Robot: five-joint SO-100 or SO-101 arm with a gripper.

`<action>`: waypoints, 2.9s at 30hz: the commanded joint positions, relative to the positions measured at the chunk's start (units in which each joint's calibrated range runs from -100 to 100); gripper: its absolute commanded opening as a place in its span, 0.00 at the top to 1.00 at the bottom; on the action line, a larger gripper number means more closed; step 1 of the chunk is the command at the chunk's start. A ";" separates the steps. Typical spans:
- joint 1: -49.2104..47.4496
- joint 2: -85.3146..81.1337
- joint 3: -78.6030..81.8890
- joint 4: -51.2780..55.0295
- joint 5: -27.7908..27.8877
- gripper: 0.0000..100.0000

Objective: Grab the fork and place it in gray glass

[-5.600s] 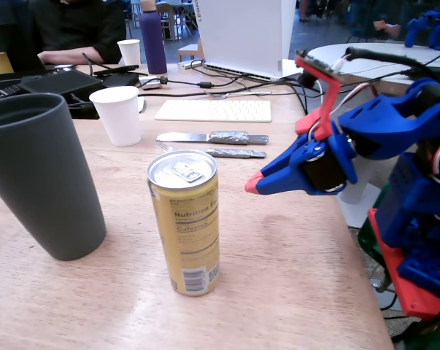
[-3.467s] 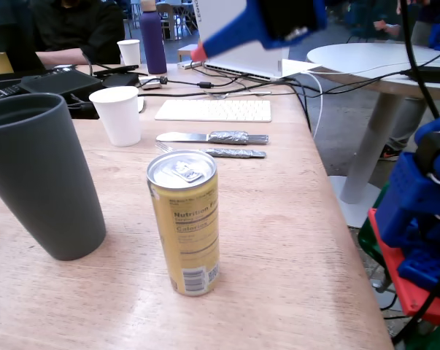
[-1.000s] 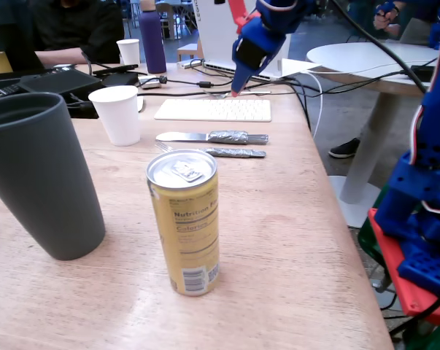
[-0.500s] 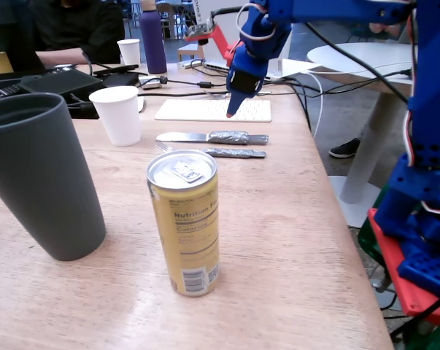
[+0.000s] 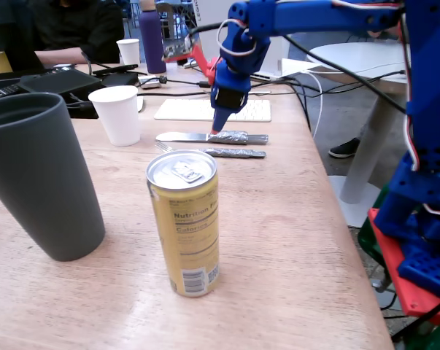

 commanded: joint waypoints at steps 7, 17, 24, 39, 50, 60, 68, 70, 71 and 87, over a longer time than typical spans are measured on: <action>1.57 1.84 -2.64 -1.80 -0.15 1.00; 5.29 6.39 -2.73 -7.30 -0.15 1.00; 4.95 6.04 -2.73 -7.30 0.10 0.94; 5.46 9.65 -3.20 -7.30 -0.20 0.72; 11.89 19.94 -12.64 -7.30 0.34 0.72; 10.20 20.19 -12.74 -7.38 0.44 0.73; 11.89 22.77 -12.27 -7.30 0.44 1.00; 11.89 23.02 -12.55 -7.38 0.39 1.00; 11.89 23.02 -12.55 -7.38 0.39 1.00; 9.52 3.38 -11.60 -5.99 -0.29 1.00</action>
